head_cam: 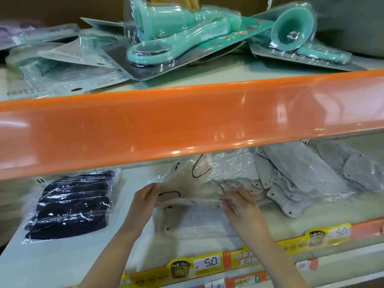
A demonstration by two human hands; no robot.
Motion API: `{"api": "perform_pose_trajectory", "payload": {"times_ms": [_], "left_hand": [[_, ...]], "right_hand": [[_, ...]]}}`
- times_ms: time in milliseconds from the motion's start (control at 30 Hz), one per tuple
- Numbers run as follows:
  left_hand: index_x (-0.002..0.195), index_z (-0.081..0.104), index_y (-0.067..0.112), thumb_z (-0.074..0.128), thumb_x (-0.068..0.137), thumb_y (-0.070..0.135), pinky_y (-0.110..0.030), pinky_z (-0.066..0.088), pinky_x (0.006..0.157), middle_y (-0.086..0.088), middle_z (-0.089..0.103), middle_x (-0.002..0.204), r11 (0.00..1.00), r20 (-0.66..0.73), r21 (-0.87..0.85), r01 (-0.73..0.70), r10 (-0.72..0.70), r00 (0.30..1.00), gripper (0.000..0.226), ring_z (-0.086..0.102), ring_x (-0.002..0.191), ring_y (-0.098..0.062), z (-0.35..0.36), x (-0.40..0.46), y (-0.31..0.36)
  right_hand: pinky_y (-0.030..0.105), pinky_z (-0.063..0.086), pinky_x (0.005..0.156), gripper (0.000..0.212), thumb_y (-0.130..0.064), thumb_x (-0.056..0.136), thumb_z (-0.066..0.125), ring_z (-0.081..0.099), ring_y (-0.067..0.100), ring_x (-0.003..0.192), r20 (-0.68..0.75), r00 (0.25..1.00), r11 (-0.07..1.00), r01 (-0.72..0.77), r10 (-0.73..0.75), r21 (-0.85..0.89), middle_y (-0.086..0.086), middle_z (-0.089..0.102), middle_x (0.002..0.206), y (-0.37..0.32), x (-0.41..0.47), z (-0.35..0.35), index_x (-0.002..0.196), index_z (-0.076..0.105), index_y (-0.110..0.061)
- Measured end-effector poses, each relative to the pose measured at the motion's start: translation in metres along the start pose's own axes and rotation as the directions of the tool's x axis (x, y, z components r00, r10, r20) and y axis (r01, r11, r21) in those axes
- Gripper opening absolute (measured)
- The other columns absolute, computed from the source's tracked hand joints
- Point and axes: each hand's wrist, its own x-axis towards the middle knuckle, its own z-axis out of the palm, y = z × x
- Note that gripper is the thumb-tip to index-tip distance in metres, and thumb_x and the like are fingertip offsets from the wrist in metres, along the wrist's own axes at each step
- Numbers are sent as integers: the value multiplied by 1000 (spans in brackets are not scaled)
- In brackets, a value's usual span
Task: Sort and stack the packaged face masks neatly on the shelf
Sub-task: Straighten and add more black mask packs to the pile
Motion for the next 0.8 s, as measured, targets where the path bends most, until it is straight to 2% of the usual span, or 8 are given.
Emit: {"api": "perform_pose_trajectory", "payload": {"times_ms": [67, 167, 233, 333, 400, 533, 700, 800], "left_hand": [[89, 70, 18, 53, 97, 36, -33, 45, 78, -1, 64, 82, 1000, 18, 1, -27, 27, 999, 26, 55, 81, -11, -1, 0, 1], [85, 72, 21, 61, 93, 17, -15, 44, 74, 13, 71, 82, 998, 35, 11, -68, 68, 997, 15, 61, 79, 4, 1, -3, 8], [84, 73, 17, 66, 87, 7, -7, 44, 72, 13, 73, 88, 993, 50, 43, -106, 104, 993, 12, 64, 83, 6, 4, -5, 11], [78, 69, 6, 71, 80, 0, -5, 42, 69, 11, 73, 89, 989, 40, 71, -128, 125, 991, 7, 64, 83, 7, 6, -5, 9], [75, 67, 4, 74, 79, 3, -5, 41, 68, 13, 73, 88, 987, 30, 88, -130, 128, 991, 9, 63, 82, 7, 7, -6, 7], [78, 68, 8, 69, 84, 27, -10, 41, 71, 7, 72, 85, 984, -23, 93, -152, 155, 988, 20, 62, 79, 3, 9, -11, 7], [85, 67, 16, 54, 97, 20, -6, 42, 65, 15, 71, 87, 967, -50, 160, -198, 208, 977, 18, 61, 85, 6, 14, -18, 9], [83, 65, 25, 51, 98, 23, -11, 43, 66, 21, 67, 89, 943, 48, 228, -243, 238, 970, 21, 59, 88, 6, 31, -21, 14]], "right_hand": [[22, 38, 75, 8, -26, 77, 54, 46, 15, 90, 68, 998, 1000, 11, -10, -10, -3, 54, 92, 2, -7, 4, 85, 51, -27], [27, 40, 74, 28, -19, 66, 62, 42, 15, 92, 181, 983, 999, -34, 41, -42, -6, 46, 96, 1, -15, 11, 87, 45, -28], [27, 42, 74, 25, -31, 65, 58, 40, 14, 89, 228, 974, 997, 0, 17, -75, -7, 43, 94, 0, -18, 16, 86, 48, -24], [31, 45, 79, 46, -62, 63, 57, 46, 16, 93, 315, 949, 995, 34, -3, -92, -8, 47, 96, -1, -22, 19, 90, 51, -26], [30, 45, 79, 44, -66, 65, 59, 45, 11, 94, 303, 953, 999, 25, -17, -23, -12, 46, 96, -3, -21, 15, 91, 46, -33], [25, 46, 65, 21, -43, 79, 59, 51, 10, 77, 106, 993, 997, 35, -43, 75, -12, 47, 85, -10, -18, 3, 83, 43, -28], [31, 48, 66, 7, -22, 84, 56, 53, 16, 81, -50, 998, 997, 24, -28, -69, -5, 54, 90, -4, -14, -7, 87, 55, -17], [38, 51, 73, 38, 0, 68, 73, 55, 27, 89, -52, 996, 965, -82, 72, -249, 5, 55, 101, 15, -14, -7, 100, 58, -12]]}}
